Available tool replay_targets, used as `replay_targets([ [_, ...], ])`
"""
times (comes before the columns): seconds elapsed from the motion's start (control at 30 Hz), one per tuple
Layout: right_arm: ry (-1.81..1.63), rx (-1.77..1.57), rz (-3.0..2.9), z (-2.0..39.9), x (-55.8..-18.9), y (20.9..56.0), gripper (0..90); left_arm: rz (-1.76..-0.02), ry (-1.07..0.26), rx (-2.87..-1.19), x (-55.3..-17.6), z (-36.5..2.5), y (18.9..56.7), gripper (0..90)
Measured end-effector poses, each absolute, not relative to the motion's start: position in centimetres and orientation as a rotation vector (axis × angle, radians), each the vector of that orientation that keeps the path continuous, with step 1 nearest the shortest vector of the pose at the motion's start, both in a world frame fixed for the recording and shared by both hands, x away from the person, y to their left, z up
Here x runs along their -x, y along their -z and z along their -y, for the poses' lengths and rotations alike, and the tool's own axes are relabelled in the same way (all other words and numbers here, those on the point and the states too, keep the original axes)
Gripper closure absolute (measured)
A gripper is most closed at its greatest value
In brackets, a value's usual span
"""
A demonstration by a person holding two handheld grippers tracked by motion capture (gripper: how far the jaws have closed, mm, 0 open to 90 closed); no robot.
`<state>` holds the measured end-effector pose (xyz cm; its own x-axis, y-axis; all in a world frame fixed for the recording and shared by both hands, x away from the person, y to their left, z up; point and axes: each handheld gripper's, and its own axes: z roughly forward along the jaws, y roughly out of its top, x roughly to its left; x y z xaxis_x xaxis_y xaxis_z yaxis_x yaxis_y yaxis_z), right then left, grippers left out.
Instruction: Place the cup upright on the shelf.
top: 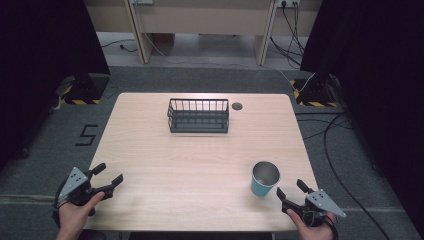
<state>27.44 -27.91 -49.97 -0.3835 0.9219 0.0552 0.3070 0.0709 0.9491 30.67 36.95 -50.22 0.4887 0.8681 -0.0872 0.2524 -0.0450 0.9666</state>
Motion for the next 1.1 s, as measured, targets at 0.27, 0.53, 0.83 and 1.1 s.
replay_targets([
  [0.27, -1.346, -1.197, -1.799, 26.9, -27.1, 50.1, 20.1, -0.994, -0.661, -1.593, -30.7, -36.8, 50.2, 15.3],
  [0.53, -1.369, -1.171, -1.806, 26.3, -27.1, 49.9, 18.6, -1.002, -0.664, -1.598, -30.7, -36.8, 50.2, 15.5],
  [0.83, -1.379, -1.152, -1.839, 25.4, -27.5, 50.0, 16.9, -1.006, -0.667, -1.596, -30.7, -36.8, 50.2, 15.8],
  [1.1, -1.383, -1.138, -1.853, 24.6, -27.7, 50.0, 16.3, -1.004, -0.654, -1.606, -30.7, -36.8, 50.3, 15.8],
])
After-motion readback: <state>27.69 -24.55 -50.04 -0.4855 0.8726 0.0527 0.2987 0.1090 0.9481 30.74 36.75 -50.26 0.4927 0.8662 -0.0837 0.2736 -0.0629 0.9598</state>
